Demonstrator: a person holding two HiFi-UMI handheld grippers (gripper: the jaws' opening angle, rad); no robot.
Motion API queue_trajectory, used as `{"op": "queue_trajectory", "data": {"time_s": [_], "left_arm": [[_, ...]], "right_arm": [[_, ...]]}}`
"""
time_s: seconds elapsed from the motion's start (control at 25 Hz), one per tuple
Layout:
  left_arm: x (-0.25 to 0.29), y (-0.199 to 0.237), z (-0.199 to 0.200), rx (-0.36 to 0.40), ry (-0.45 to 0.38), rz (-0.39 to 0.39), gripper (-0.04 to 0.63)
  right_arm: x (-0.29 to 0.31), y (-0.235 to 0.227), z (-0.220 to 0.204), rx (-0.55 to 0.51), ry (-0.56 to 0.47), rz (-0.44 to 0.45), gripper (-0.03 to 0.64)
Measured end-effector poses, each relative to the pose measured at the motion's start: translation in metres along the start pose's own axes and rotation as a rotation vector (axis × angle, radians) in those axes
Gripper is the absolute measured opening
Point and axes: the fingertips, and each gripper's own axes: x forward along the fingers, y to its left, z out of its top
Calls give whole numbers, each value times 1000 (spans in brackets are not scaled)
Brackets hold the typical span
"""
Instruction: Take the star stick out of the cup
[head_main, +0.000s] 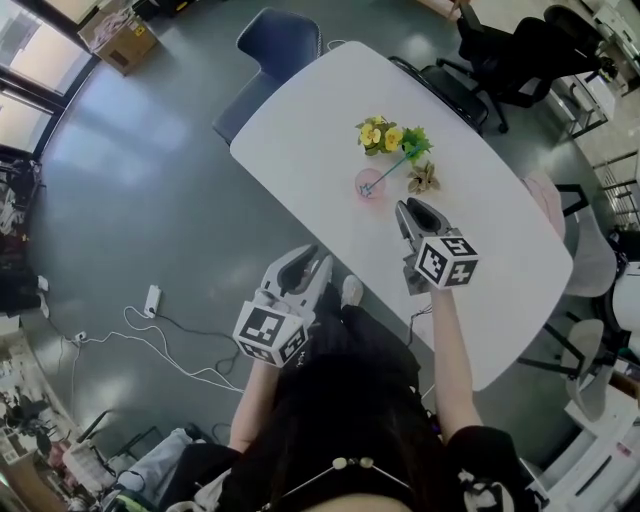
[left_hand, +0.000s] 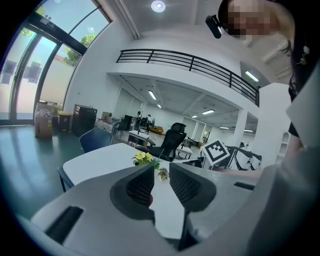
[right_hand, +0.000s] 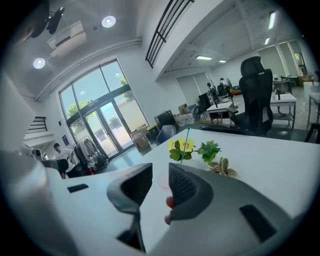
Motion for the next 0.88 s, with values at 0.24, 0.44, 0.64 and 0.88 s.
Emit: {"op": "queue_trajectory", "data": {"time_s": [0.24,0.44,0.64,0.88], "left_arm": [[15,31,19,6,4,-18,83],[34,59,37,-2,-2,-32,83],[50,72,43,0,10,-56,83],[60,78,48,-2,10,-68,83]], "right_arm": [[54,-31,-13,169,90,-38,92],[87,-48,-18,189,147,-97,92],[102,-53,-23,202,173,-121,85],[110,-55,-21,188,180,-146,69]]}}
